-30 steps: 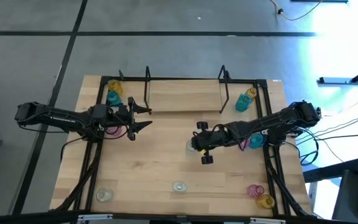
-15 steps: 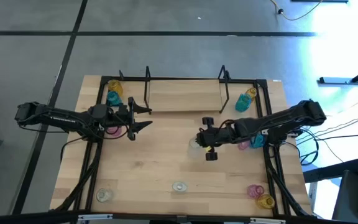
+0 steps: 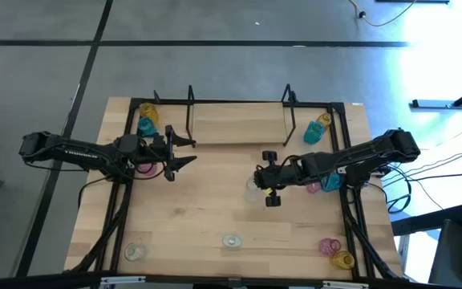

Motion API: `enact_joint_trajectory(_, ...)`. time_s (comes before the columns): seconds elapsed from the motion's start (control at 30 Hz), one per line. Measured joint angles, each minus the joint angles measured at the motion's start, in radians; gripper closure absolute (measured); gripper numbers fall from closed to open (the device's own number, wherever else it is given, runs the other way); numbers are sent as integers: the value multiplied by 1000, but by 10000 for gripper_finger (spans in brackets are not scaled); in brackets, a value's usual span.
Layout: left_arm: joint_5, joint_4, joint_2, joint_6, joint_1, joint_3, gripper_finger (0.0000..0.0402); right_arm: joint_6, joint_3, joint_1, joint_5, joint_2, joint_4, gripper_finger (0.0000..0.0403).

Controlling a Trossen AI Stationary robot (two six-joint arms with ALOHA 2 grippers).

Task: Sort vases onto shelf
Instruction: Put the top transparent vase on the shelf

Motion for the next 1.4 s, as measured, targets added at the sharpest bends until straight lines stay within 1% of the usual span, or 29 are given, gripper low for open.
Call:
enact_joint_trajectory(0.17, 0, -2, 0, 0, 0, 0, 145, 42, 3, 0, -6, 36, 22, 399)
enact_joint_trajectory(0.27, 0, 0, 0, 0, 0, 0, 145, 63, 4, 1, -18, 47, 41, 386)
enact_joint_trajectory(0.37, 0, -1, 0, 0, 0, 0, 145, 73, 4, 1, -42, 49, 42, 355)
enact_joint_trajectory(0.5, 0, -1, 0, 0, 0, 0, 145, 73, 9, 1, -47, 51, 34, 298)
enact_joint_trajectory(0.67, 0, -1, 0, 0, 0, 0, 145, 71, 72, 0, -50, 51, -23, 234)
enact_joint_trajectory(0.87, 0, -1, 0, 0, 0, 0, 145, 113, 139, 0, -50, 51, -136, 186)
enact_joint_trajectory(0.93, 0, -1, 0, -2, 0, 0, 145, 142, 140, -8, -62, 51, -153, 176)
enact_joint_trajectory(1.07, 0, -2, 0, -3, 0, 0, 145, 193, 140, -15, -134, 71, -149, 165)
enact_joint_trajectory(1.4, -3, -2, 0, -4, 0, 0, 145, 193, 141, -20, -138, 169, -146, 166)
